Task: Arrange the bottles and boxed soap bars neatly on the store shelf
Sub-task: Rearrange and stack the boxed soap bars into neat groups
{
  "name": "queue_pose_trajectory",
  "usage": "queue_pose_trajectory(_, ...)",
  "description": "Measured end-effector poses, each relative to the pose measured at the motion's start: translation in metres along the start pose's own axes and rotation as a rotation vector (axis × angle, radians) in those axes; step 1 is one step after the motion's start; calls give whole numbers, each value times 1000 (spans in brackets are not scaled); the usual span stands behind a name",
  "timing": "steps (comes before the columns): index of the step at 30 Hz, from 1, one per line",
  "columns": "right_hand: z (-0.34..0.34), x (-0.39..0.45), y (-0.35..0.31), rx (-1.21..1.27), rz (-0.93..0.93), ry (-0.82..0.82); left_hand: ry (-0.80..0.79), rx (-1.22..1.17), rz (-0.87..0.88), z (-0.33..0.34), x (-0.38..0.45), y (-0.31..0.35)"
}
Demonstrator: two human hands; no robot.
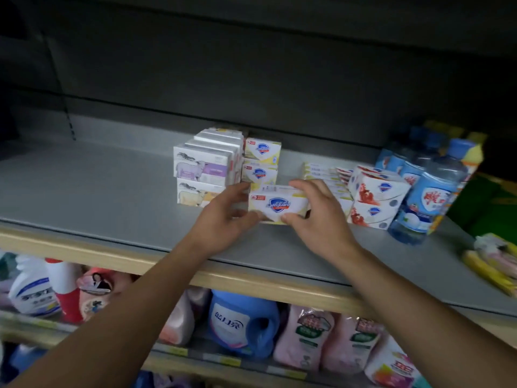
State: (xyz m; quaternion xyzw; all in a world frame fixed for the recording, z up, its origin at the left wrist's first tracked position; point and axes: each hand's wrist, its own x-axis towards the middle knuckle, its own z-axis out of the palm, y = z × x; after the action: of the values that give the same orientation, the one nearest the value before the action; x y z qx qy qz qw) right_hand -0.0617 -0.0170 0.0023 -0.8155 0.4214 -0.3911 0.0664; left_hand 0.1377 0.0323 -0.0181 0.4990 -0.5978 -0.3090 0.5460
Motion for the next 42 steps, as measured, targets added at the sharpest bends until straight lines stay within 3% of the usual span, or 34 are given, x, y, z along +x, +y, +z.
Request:
queue_pose_trajectory(3, -9, -21, 3, 62, 43, -6, -52, -86, 27, 23, 0, 8)
queue_pose_trajectory(10, -32, -51, 26, 300, 129, -67, 0, -316, -185, 61, 9, 10)
queue_pose_trajectory(17, -26, -64, 52, 413, 226, -74, -38, -137, -105, 76, 5, -4)
queue_pose_trajectory(23, -28, -62, 59, 764, 458, 34, -88, -145, -75, 73, 0, 1)
queue_pose_trajectory(33, -27, -48, 50, 568, 647, -96, 46, 120, -70, 72, -5, 3)
queue_pose_trajectory(42, -26, -57, 41, 516, 617, -35, 23, 58, -85, 72, -3, 3)
